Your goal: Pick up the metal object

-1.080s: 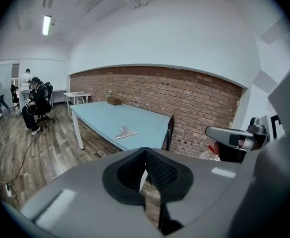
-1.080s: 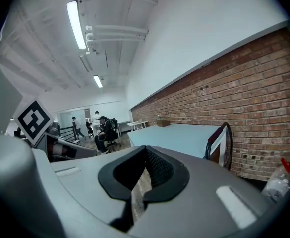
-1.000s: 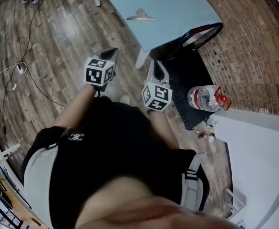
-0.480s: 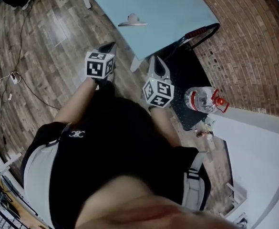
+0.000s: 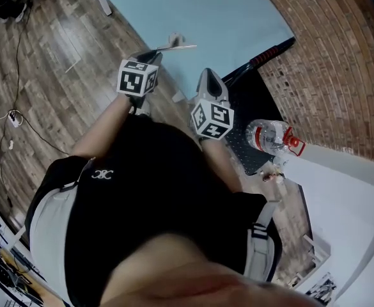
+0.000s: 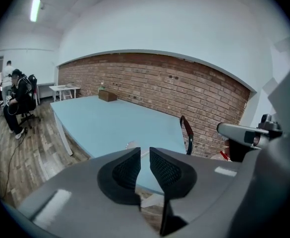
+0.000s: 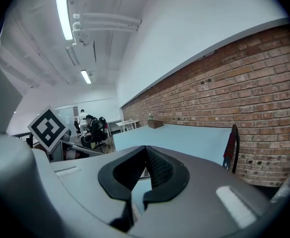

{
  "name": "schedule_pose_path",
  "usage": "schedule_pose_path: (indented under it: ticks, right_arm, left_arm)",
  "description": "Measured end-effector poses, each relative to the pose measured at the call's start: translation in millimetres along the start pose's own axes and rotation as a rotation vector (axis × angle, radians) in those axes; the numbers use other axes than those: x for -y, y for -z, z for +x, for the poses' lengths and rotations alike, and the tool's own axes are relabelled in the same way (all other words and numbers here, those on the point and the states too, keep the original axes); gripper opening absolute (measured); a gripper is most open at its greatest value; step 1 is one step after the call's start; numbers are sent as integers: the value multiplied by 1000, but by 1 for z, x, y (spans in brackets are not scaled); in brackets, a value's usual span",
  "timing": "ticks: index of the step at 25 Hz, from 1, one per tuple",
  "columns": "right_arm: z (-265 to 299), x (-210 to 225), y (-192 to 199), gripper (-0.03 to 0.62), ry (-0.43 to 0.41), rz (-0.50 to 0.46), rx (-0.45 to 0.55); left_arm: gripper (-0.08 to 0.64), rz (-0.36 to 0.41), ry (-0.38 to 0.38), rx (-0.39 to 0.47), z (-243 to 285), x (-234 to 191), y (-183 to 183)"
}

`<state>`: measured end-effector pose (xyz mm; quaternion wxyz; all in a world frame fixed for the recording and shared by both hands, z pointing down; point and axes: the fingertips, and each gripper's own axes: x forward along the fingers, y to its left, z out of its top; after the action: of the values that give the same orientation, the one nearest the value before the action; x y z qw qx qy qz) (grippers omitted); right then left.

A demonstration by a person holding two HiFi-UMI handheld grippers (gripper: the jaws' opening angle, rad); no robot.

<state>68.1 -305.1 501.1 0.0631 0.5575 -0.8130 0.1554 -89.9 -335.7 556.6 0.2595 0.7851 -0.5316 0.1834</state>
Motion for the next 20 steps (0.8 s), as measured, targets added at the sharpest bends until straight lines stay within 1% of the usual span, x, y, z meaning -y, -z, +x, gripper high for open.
schedule_pose_path:
  ticks: [6, 10, 12, 15, 18, 20]
  right_arm:
    - [45, -6, -15, 14, 64, 2, 8]
    - [65, -2, -19, 14, 142, 26, 12]
    - [74, 1, -19, 14, 182, 44, 14]
    - [81, 6, -18, 14, 222, 52, 9]
    - [79, 14, -15, 14, 259, 59, 1]
    - [77, 21, -13, 14, 287, 68, -5]
  left_arm:
    - [86, 49, 83, -65, 46, -32, -17]
    - [106, 97, 151, -119, 79, -46, -21]
    - [121, 129, 189, -155, 96, -49, -19]
    - [144, 171, 235, -199, 122, -51, -14]
    - [150, 171, 267, -243, 146, -48, -1]
    - [152, 177, 274, -284, 158, -48, 9]
